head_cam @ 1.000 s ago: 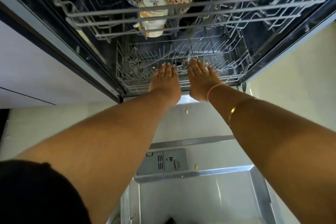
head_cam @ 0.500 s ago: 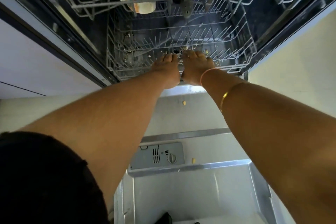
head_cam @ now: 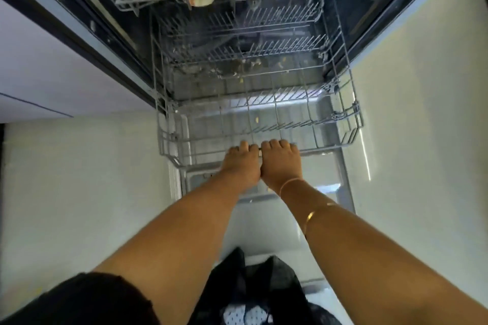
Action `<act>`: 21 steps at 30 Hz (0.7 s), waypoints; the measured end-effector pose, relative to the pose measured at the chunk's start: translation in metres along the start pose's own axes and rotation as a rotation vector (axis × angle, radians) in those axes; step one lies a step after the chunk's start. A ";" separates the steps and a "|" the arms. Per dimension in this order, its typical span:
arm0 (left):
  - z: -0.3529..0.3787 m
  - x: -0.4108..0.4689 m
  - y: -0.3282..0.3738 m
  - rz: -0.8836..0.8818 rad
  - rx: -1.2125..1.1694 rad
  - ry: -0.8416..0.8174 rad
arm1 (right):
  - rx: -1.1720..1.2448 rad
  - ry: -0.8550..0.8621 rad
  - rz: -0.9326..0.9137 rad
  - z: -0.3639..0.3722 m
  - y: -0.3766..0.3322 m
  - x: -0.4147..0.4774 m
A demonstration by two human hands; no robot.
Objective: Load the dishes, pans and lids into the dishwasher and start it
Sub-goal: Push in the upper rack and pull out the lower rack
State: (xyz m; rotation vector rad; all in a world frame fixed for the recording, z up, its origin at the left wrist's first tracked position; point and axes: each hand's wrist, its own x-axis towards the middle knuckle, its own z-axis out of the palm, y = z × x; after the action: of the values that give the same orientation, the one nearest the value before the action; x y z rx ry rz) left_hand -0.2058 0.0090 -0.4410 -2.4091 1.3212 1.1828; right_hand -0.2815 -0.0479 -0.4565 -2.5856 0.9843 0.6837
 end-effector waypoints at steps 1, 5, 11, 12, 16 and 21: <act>0.010 -0.011 0.002 0.024 0.019 -0.002 | 0.009 0.002 0.001 0.009 0.001 -0.012; 0.060 -0.068 0.014 0.067 0.031 -0.100 | 0.002 -0.095 0.002 0.049 0.003 -0.081; 0.123 -0.125 0.027 0.095 -0.037 -0.329 | 0.005 -0.287 0.007 0.089 0.005 -0.161; 0.130 -0.133 0.028 0.102 -0.039 -0.344 | 0.004 -0.305 0.008 0.093 0.005 -0.171; 0.152 -0.155 0.034 0.105 -0.059 -0.416 | -0.004 -0.383 0.031 0.103 0.002 -0.197; 0.145 -0.150 0.035 0.085 -0.088 -0.456 | -0.097 -0.536 0.009 0.087 0.001 -0.184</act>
State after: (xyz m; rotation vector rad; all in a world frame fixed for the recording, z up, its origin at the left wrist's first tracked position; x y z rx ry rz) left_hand -0.3599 0.1534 -0.4261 -1.9760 1.2500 1.7144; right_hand -0.4305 0.0884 -0.4336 -2.2724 0.7977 1.3612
